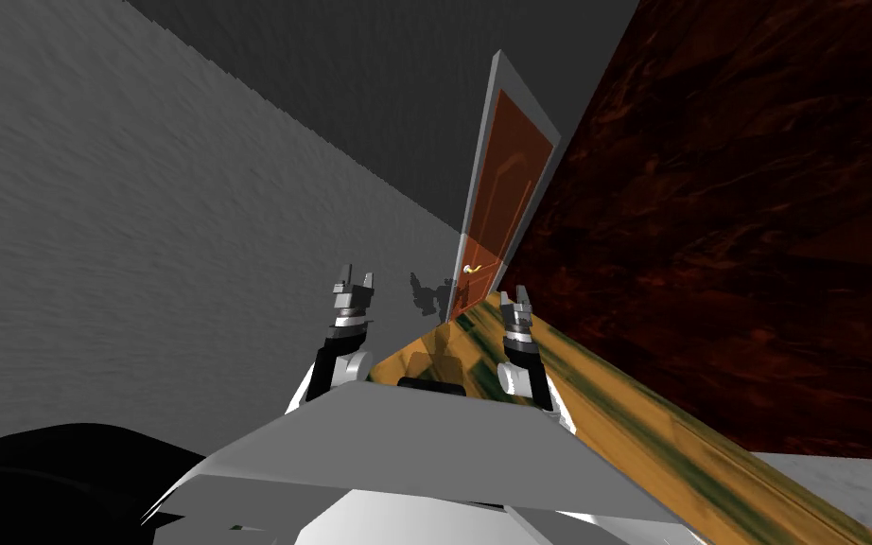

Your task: Pull the door open

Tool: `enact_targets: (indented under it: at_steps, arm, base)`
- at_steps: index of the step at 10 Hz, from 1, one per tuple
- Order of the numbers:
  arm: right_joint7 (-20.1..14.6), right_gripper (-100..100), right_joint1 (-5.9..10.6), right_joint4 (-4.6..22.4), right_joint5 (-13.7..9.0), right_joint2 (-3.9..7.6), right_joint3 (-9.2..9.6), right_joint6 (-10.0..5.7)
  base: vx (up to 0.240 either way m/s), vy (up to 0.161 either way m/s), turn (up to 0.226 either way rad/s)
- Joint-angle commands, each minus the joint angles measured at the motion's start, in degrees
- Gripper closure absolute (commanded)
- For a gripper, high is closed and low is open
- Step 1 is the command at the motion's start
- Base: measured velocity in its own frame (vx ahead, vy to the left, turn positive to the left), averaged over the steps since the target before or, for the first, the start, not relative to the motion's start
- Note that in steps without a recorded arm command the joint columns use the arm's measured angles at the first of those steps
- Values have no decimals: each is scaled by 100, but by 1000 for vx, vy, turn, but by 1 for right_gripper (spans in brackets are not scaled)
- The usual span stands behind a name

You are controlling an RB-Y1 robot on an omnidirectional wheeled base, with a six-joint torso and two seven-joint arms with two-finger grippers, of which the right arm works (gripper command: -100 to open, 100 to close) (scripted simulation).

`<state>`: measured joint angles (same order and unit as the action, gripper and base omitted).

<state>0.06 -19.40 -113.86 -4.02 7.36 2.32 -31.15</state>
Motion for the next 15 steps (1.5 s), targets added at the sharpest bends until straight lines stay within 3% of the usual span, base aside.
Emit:
enact_targets:
  at_steps: [1,3,11,15]
  arm:
    - [-63,-100,101,286,-7,69,2,-56]
    - [-99,-100,169,475,-9,109,6,-88]
    - [-359,-100,661,1781,-23,400,39,-323]
    - [-437,-100,810,2246,-28,487,48,-393]
  base:
    - [72,-92,156]
    - [62,-82,118]
    - [54,-89,143]
    - [44,-88,112]
